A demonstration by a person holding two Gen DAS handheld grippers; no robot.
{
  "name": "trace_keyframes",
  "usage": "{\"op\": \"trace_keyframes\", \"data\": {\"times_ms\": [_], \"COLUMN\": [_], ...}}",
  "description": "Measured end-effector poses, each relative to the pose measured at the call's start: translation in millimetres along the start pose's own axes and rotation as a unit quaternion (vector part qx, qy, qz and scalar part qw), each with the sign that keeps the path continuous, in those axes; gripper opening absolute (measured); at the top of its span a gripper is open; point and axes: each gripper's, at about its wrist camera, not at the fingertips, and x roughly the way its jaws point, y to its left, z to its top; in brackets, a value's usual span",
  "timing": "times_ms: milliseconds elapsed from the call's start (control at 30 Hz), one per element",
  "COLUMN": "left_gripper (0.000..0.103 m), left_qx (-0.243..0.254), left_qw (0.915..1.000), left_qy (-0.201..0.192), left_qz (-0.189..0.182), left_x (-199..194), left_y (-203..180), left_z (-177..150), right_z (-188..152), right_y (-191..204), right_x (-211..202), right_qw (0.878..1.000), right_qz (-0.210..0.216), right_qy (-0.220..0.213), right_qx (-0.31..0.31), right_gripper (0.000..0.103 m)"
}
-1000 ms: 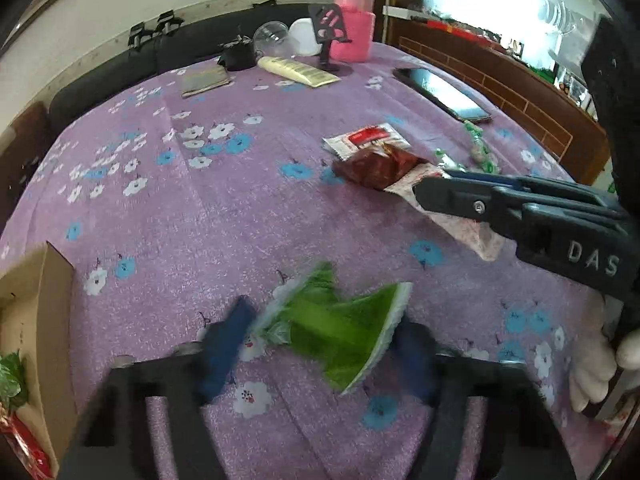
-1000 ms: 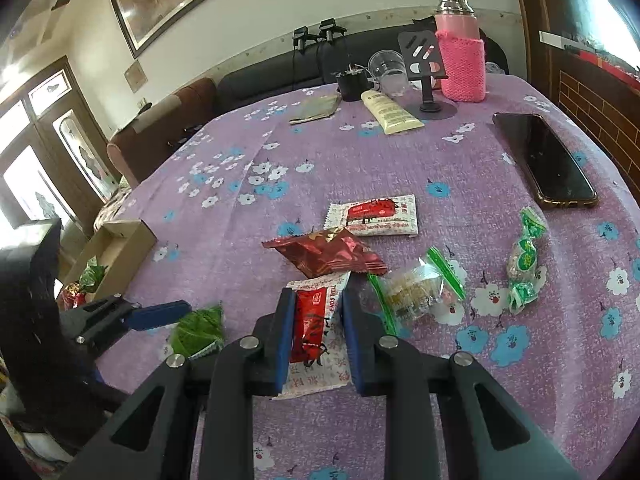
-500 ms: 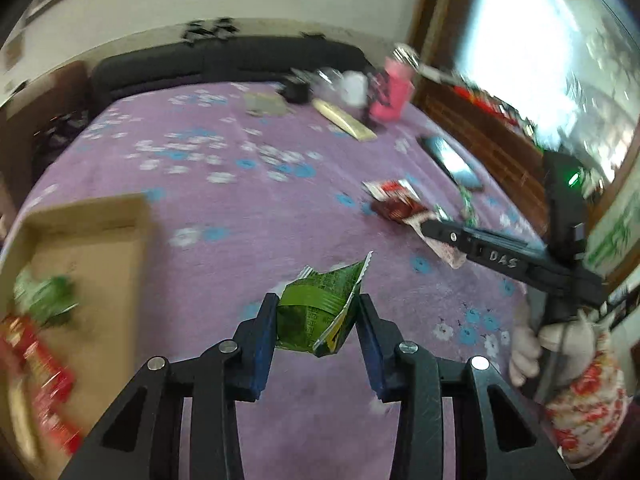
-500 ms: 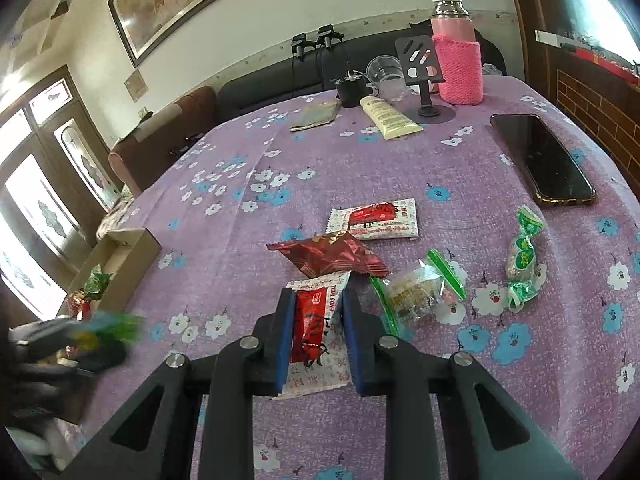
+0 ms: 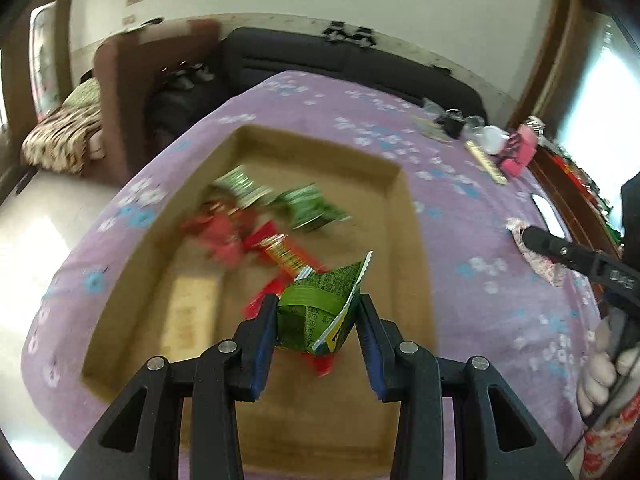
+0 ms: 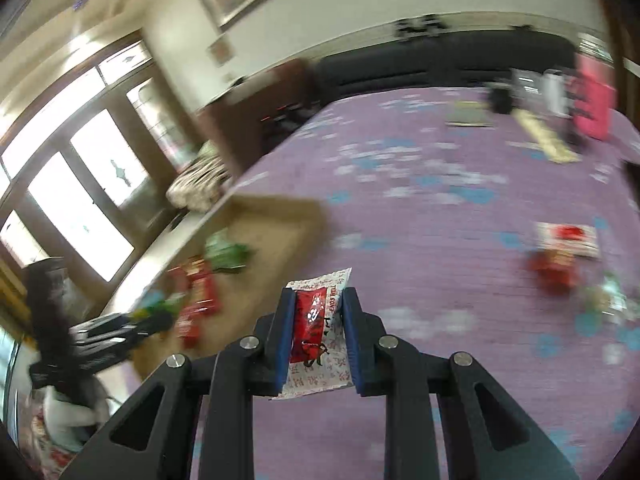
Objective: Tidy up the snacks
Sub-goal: 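Carry both packets over the box and lower them inside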
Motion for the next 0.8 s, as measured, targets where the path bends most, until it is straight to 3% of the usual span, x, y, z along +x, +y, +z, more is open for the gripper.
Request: {"op": "trace_keyframes", "data": {"times_ms": [100,267,500,800], "left_gripper": [0.041,0.042,0.052,0.066], "left_qx": [-0.005,-0.021,-0.036,-0.053], "left_qw": [0.9999,0.9997,0.9990,0.9964], "left_qy": [0.011,0.013,-0.004,-0.040], "left_qz": [0.013,-0.002,-0.025,-0.052], "left_x": [5,2,-12,-39], "left_y": [11,26,38,38], "left_z": [-7,-13,-12,-5], "right_z": [-1,-5,-12,-11], "right_y": [37,82,101,108], "right_x": [23,60,95,75], "right_qw": [0.999,0.997,0.993,0.994], "right_qz": [0.011,0.012,-0.006,-0.020], "right_qy": [0.020,0.054,0.083,0.047], "right_qx": [-0.026,-0.062,-0.078,-0.101], "right_gripper": [0.023,0.023,0.023,0.032]}}
